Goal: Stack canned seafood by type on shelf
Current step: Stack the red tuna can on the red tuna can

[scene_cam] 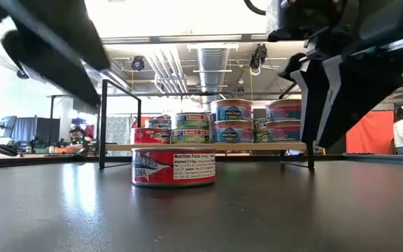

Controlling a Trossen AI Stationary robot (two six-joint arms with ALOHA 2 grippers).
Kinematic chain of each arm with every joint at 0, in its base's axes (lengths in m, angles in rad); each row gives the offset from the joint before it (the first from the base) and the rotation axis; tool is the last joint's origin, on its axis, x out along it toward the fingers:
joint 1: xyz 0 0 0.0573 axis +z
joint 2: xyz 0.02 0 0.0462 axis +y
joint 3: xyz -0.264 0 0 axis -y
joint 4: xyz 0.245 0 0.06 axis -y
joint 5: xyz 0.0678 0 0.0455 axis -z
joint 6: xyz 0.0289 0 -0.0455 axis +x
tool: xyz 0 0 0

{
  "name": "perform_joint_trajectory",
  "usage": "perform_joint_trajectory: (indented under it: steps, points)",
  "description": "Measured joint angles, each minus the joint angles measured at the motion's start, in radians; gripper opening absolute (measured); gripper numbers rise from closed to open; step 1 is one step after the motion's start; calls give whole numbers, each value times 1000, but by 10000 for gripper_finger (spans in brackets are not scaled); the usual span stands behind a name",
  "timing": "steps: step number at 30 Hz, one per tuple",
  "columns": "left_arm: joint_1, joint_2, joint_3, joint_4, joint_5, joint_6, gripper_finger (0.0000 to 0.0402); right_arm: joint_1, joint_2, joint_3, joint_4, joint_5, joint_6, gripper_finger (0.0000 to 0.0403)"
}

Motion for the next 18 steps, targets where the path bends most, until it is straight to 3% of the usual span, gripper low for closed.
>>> perform_joint_trajectory:
  steps: [3,7,13,15,18]
  points:
    - [-46,-1,62,-128,-84,-137,395,21,-17,0,1,1,13,163]
    - [-112,-2,96,-298,-102,-313,395,58,-34,2,5,18,19,206]
    - [-200,-6,65,-324,-126,-623,387,102,-35,11,5,53,74,263]
    - [-220,3,63,-306,-135,-653,385,114,-35,23,7,53,99,281]
    - [-227,49,62,-311,-89,-579,384,123,-37,32,39,62,100,305]
